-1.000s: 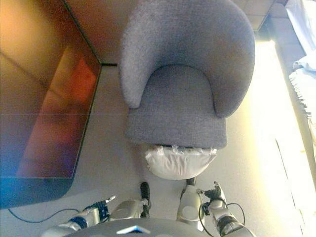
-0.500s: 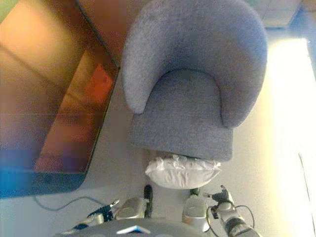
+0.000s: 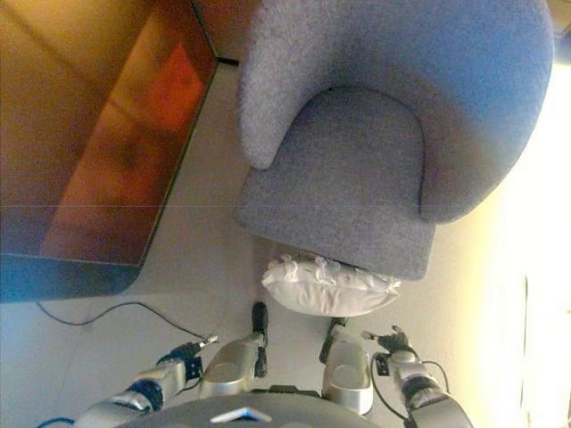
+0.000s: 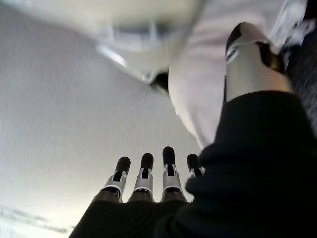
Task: Pick up the cushion and take it to the sofa
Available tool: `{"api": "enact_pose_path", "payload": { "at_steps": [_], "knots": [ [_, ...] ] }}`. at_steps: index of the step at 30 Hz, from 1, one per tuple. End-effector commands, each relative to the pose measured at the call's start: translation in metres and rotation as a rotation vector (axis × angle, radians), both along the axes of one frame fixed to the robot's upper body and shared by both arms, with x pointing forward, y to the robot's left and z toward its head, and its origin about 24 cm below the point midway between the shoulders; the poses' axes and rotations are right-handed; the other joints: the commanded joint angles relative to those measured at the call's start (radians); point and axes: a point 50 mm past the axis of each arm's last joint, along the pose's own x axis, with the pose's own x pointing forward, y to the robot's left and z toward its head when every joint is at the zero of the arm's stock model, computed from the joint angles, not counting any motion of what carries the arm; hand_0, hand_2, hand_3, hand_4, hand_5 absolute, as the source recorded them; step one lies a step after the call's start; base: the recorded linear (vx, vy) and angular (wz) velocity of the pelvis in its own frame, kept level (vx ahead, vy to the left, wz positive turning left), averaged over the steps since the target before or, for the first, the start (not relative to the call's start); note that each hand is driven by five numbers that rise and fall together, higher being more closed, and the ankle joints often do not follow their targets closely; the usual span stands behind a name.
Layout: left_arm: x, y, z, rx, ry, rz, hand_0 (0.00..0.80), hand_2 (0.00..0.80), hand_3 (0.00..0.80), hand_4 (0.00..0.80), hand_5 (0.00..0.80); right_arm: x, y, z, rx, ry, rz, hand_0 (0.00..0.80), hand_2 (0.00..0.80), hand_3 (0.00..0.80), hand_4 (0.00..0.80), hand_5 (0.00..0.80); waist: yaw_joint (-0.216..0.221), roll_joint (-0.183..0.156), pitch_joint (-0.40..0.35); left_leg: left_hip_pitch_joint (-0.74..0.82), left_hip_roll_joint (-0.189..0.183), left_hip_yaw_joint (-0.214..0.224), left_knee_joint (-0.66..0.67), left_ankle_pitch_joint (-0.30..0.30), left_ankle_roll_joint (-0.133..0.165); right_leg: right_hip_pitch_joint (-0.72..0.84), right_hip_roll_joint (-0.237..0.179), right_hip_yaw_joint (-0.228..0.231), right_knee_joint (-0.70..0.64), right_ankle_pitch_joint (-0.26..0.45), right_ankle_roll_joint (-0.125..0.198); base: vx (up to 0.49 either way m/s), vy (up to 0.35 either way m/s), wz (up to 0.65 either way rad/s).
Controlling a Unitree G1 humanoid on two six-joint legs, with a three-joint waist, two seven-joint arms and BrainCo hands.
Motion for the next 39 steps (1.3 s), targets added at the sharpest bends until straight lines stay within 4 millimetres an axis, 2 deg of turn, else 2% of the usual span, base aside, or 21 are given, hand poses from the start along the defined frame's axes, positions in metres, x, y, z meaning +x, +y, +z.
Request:
{"api": "enact_pose_path", "payload": {
  "at_steps": [1,5,8,12,16,21,23,32,39],
  "knots": [
    [0.004,0.009,0.004,0.063,-0.013,0.028,0.000,0.000,0.000,0.000,0.000,0.010,-0.003,0.006,-0.034,-0.043,0.018,0.000,0.000,0.000,0.000,0.000,-0.003,-0.024,0.030,-0.129,0.029,0.008,0.220,-0.139,0.030,-0.022,-0.103,0.062,0.063,-0.022,0.065,-0.096,-0.036,-0.38],
    [0.022,0.008,0.011,0.111,-0.067,0.008,0.000,0.000,0.000,0.000,0.000,0.029,-0.007,0.015,-0.052,-0.109,0.044,0.000,0.000,0.000,0.000,0.000,-0.005,-0.023,0.065,-0.199,0.034,0.003,0.265,-0.142,0.029,-0.069,-0.097,0.096,0.059,-0.014,0.061,-0.066,-0.070,-0.19],
    [0.054,0.005,0.026,0.163,-0.177,-0.062,0.000,0.000,0.000,0.000,0.000,0.053,-0.010,0.029,-0.078,-0.193,0.074,0.000,0.000,0.000,0.000,0.000,-0.010,-0.018,0.106,-0.277,0.044,-0.016,0.297,-0.128,0.013,-0.135,-0.092,0.117,0.074,-0.012,0.062,-0.080,-0.139,-0.12],
    [0.091,-0.002,0.048,0.250,-0.311,-0.196,0.000,0.000,0.000,0.000,0.000,0.085,-0.016,0.053,-0.131,-0.311,0.080,0.000,0.000,0.000,0.000,0.000,-0.011,-0.008,0.150,-0.347,0.049,-0.030,0.315,-0.102,-0.001,-0.214,-0.079,0.111,0.118,-0.019,0.054,-0.083,-0.081,0.04],
    [0.135,-0.009,0.083,0.347,-0.486,-0.269,0.000,0.000,0.000,0.000,0.000,0.119,-0.023,0.082,-0.187,-0.433,0.077,0.000,0.000,0.000,0.000,0.000,-0.028,-0.001,0.206,-0.414,0.049,-0.038,0.322,-0.079,-0.010,-0.284,-0.063,0.117,0.126,-0.008,0.045,-0.107,-0.046,0.01],
    [0.178,-0.018,0.128,0.396,-0.697,-0.333,0.000,0.000,0.000,0.000,0.000,0.147,-0.035,0.114,-0.245,-0.533,0.049,0.000,0.000,0.000,0.000,0.000,-0.052,0.006,0.211,-0.540,0.048,-0.035,0.345,-0.061,-0.012,-0.420,-0.049,0.131,0.157,0.005,0.041,-0.069,-0.010,-0.02],
    [0.197,-0.019,0.150,0.412,-0.766,-0.349,0.000,0.000,0.000,0.000,0.000,0.161,-0.040,0.133,-0.281,-0.591,0.057,0.000,0.000,0.000,0.000,0.000,-0.062,0.008,0.211,-0.606,0.046,-0.035,0.359,-0.054,-0.013,-0.489,-0.039,0.143,0.174,0.010,0.040,-0.056,-0.005,-0.10],
    [0.237,-0.014,0.210,0.481,-0.893,-0.358,0.000,0.000,0.000,0.000,0.000,0.205,-0.050,0.204,-0.361,-0.788,0.039,0.000,0.000,0.000,0.000,0.000,-0.084,0.013,0.211,-0.820,0.057,-0.052,0.424,-0.037,-0.015,-0.709,-0.010,0.183,0.247,0.011,0.033,-0.059,-0.014,-0.05],
    [0.255,-0.006,0.252,0.520,-0.991,-0.351,0.000,0.000,0.000,0.000,0.000,0.224,-0.056,0.247,-0.401,-0.897,0.014,0.000,0.000,0.000,0.000,0.000,-0.090,0.030,0.211,-0.978,0.068,-0.063,0.489,-0.051,-0.009,-0.867,-0.005,0.202,0.318,-0.007,0.022,-0.078,-0.008,0.02]
  ]
}}
